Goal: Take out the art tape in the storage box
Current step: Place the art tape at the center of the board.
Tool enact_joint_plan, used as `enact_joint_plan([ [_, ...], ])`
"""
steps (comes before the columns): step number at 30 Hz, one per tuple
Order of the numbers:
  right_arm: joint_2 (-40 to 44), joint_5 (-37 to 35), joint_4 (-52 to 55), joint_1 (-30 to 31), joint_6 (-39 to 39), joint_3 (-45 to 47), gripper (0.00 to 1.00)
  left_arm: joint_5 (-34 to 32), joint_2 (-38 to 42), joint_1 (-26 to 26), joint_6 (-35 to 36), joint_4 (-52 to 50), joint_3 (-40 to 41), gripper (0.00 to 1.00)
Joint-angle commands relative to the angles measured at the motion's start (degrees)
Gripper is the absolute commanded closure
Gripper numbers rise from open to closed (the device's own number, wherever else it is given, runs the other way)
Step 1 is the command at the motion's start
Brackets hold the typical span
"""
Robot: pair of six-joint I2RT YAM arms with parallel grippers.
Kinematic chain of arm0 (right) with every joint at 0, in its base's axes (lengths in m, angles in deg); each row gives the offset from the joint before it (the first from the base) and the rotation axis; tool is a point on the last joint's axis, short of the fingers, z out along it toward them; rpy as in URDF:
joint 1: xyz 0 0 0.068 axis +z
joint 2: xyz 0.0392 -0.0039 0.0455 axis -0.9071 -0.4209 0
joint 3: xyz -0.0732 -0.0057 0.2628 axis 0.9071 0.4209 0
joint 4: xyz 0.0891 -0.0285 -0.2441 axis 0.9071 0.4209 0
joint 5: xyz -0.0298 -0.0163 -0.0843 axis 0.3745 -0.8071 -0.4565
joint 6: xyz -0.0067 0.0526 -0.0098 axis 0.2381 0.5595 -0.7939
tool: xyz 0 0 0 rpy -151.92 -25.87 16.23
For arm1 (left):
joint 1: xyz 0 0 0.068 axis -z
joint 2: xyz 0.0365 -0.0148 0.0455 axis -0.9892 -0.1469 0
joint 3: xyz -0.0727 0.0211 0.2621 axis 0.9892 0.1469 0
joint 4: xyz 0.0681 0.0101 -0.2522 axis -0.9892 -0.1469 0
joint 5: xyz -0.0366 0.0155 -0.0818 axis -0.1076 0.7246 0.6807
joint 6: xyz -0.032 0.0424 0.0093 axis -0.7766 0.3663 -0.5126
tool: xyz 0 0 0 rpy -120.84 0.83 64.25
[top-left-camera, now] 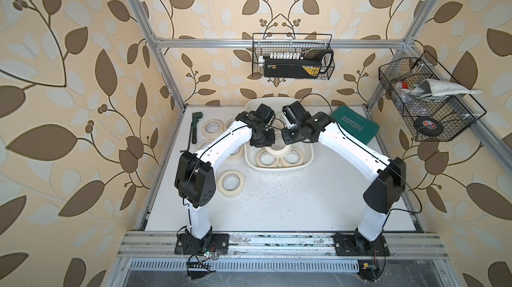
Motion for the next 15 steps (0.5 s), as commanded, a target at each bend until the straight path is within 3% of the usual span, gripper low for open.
enact_joint_plan([
  [1, 3.36, 4.38, -2.48, 0.05, 1.3, 1.87, 0.55, 0.55, 3.05, -0.31, -0.52, -0.02, -0.96, 0.92],
  [6, 6.56, 5.47, -3.62, 0.0, 1.82, 2.41, 0.47, 2.03, 5.26, -0.26, 0.93, -0.92, 1.1, 0.95],
  [15, 11.35, 7.79, -5.13, -1.12, 2.62, 3.41, 0.43, 3.48, 12.63, 2.48, 4.03, 0.32, 10.0, 0.99],
])
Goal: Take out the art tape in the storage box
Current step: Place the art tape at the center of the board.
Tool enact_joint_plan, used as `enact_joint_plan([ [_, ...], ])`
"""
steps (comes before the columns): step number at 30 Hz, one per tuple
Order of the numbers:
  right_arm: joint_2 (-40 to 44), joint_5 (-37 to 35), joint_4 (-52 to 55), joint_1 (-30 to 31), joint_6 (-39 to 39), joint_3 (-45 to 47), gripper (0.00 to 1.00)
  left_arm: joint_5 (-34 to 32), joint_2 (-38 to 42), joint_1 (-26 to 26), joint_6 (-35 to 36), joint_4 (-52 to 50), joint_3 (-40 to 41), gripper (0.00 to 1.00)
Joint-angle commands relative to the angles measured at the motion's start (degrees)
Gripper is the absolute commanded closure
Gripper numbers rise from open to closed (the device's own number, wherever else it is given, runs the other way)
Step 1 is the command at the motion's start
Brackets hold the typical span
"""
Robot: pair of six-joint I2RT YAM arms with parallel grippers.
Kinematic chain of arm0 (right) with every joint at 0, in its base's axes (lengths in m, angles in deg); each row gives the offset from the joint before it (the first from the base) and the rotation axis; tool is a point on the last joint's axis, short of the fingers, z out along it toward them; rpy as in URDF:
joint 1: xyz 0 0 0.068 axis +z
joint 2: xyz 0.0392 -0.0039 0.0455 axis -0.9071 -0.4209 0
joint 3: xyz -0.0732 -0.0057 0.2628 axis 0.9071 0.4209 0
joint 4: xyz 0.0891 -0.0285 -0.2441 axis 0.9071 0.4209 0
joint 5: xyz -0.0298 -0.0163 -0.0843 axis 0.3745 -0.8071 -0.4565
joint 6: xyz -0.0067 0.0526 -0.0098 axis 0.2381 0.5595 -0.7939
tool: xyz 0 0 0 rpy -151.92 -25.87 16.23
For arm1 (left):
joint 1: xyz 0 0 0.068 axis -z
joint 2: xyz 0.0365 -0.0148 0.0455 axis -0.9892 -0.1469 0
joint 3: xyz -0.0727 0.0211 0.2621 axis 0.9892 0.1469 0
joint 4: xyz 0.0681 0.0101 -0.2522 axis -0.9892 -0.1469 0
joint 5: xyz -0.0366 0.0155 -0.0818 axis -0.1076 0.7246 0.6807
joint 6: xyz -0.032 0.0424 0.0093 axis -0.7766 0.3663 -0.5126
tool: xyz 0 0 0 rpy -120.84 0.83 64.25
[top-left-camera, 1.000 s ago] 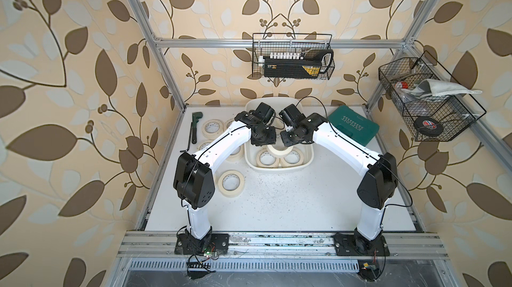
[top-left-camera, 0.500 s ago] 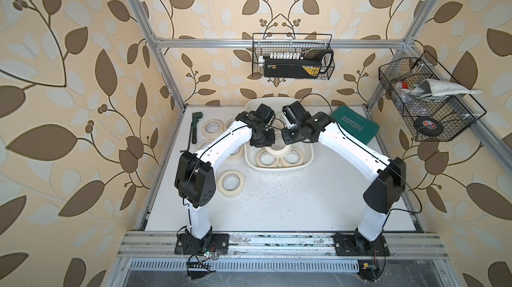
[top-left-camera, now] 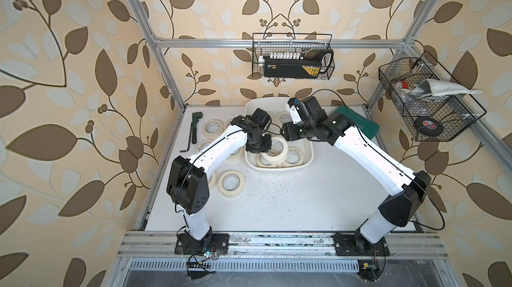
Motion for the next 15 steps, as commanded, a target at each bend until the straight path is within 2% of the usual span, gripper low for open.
enact_joint_plan([
  [1, 2.89, 1.35, -1.7, -1.1, 0.87, 1.58, 0.43, 1.55, 6.82, 1.98, 2.33, 1.45, 2.79, 0.99],
  [5, 3.97, 3.37, -2.5, -3.52, 1.58, 3.06, 0.43, 1.31, 10.92, 3.83, 3.07, 3.09, 8.81, 0.99],
  [8, 4.03, 4.41, -2.76, -4.98, 2.15, 4.08, 0.43, 3.52, 12.93, 5.65, 4.08, 4.49, 12.34, 0.99],
  [12, 3.45, 5.19, -2.77, -5.77, 2.31, 4.58, 0.43, 1.09, 13.7, 9.9, 5.17, 4.87, 15.84, 0.99],
  [15, 3.04, 5.46, -2.77, -5.95, 2.51, 4.71, 0.43, -0.09, 13.86, 11.19, 4.93, 6.02, 19.44, 1.0],
])
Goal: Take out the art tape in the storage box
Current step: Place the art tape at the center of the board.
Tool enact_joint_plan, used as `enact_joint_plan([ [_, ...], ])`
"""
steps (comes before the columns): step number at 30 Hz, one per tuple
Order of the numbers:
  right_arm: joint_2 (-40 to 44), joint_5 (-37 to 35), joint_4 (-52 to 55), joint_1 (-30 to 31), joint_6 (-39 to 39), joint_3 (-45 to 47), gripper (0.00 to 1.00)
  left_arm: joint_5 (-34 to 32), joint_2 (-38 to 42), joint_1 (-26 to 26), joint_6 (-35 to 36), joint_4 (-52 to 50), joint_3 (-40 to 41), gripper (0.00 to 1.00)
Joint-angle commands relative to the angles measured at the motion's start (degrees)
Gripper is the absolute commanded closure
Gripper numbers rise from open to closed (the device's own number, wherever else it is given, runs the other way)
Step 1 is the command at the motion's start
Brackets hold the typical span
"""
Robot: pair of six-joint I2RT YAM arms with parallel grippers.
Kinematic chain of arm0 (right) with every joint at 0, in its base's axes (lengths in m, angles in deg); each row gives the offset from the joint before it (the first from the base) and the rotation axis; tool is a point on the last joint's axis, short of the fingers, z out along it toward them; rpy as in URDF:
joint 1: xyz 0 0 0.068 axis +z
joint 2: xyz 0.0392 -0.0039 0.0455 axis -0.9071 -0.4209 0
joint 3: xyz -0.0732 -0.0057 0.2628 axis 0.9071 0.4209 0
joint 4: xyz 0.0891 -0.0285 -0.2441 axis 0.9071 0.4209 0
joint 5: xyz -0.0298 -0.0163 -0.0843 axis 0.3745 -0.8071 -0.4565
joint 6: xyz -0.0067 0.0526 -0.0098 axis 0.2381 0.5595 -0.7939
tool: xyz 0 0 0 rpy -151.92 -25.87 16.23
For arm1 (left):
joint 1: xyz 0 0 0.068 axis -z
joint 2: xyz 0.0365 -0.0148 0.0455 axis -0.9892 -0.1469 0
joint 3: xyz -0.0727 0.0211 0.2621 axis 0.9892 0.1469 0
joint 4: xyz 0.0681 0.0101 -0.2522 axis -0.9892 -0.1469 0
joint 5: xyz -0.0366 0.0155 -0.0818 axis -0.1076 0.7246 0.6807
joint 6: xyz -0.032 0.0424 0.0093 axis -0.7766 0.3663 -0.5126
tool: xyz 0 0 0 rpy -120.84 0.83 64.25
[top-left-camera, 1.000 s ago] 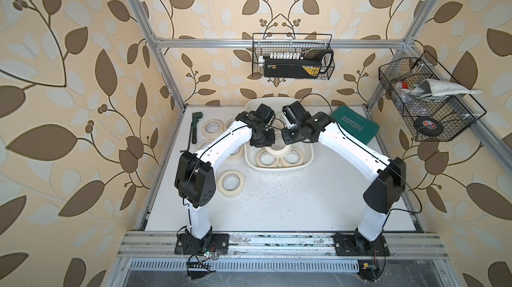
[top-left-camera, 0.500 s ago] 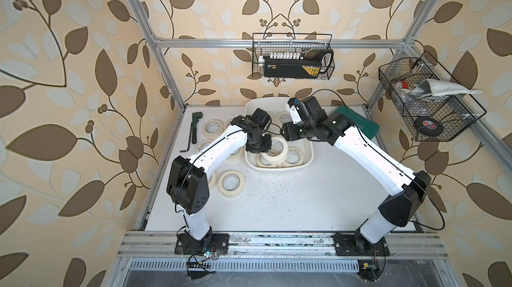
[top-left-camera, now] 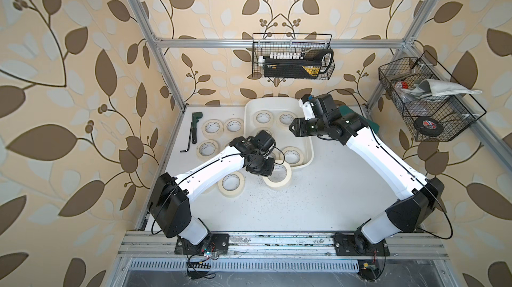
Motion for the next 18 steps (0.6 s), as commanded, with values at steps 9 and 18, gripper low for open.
enact_joint_plan([
  [9, -1.92, 1.91, -0.09, -0.56, 0.67, 1.31, 0.43, -4.9, 2.81, 1.88, -0.32, 5.44, 10.7, 1.0],
  [18, -4.09, 2.61, 0.14, -0.7, 0.84, 1.31, 0.42, -9.63, 0.87, 2.03, -3.3, 6.57, 15.32, 1.0],
])
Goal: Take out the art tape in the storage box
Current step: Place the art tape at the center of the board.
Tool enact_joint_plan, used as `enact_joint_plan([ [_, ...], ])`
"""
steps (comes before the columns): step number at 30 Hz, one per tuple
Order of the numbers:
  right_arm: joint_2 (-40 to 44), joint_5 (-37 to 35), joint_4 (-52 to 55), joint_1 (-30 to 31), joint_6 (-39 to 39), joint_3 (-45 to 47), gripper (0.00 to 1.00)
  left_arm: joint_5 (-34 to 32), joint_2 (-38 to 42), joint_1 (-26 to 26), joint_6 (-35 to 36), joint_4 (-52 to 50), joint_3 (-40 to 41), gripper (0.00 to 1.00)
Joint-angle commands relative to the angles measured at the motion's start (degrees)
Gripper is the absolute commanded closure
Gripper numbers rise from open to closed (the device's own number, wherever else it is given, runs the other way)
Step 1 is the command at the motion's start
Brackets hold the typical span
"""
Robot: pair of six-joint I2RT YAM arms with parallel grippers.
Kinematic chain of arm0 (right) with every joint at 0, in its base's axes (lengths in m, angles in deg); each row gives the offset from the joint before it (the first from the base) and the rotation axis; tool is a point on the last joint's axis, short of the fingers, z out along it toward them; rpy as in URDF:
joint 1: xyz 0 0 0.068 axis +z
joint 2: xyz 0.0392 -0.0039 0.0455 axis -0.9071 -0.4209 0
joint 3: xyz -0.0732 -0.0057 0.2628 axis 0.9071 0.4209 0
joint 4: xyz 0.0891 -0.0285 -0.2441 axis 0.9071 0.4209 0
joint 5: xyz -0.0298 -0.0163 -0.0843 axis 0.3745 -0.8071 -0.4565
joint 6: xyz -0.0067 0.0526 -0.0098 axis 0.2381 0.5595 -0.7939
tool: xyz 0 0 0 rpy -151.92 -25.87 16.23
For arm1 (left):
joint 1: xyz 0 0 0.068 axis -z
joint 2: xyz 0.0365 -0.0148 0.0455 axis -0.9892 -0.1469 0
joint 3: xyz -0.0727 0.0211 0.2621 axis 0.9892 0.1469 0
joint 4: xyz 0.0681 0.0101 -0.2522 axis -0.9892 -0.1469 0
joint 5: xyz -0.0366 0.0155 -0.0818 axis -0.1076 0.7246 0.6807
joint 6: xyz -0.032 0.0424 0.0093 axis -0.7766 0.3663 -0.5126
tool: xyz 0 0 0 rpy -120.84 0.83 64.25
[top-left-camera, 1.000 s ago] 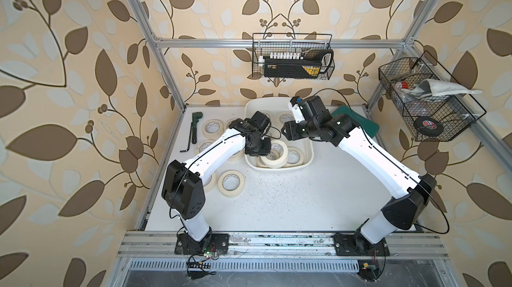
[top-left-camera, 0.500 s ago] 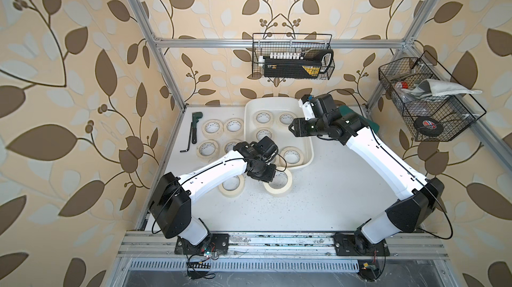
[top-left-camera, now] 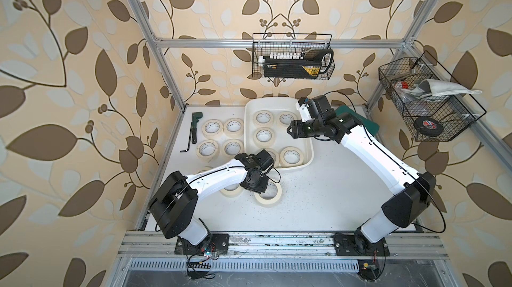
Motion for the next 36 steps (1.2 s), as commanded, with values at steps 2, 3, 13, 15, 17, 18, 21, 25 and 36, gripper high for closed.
enact_joint_plan([
  [2, -1.46, 1.24, 0.25, -0.27, 0.68, 0.81, 0.42, -4.33, 0.48, 0.25, -2.95, 1.81, 0.85, 1.0],
  [3, -1.64, 1.3, 0.25, -0.31, 0.7, 0.78, 0.43, -5.38, -0.05, 0.24, -3.76, 1.99, 0.96, 1.0],
  [13, -3.38, 1.84, 1.13, -0.53, 0.69, 0.53, 0.42, -10.99, -4.01, 0.24, -7.76, 1.75, 1.45, 1.0],
  [15, -3.53, 2.15, 1.13, -0.54, 0.77, 0.47, 0.42, -12.19, -4.19, 0.24, -8.47, 1.56, 1.49, 1.0],
  [17, -3.86, 2.36, 1.14, -0.54, 0.79, 0.3, 0.42, -13.07, -4.53, 0.24, -9.1, 1.55, 1.65, 1.0],
  [18, -4.05, 2.45, 1.27, -0.53, 0.79, 0.05, 0.42, -13.56, -4.83, 0.24, -9.3, 1.43, 1.75, 1.0],
  [21, -4.36, 2.41, 1.74, -0.65, 0.61, -0.41, 0.42, -15.59, -6.05, 0.24, -9.92, 0.23, 1.38, 1.0],
  [25, -4.52, 2.23, 1.83, -0.71, 0.52, -0.43, 0.43, -16.67, -6.58, 0.24, -10.35, 0.23, 1.14, 0.98],
  [36, -5.57, 2.68, 1.92, -0.83, 0.52, -1.12, 0.43, -17.7, -6.24, 0.17, -10.82, 1.29, 1.93, 0.68],
])
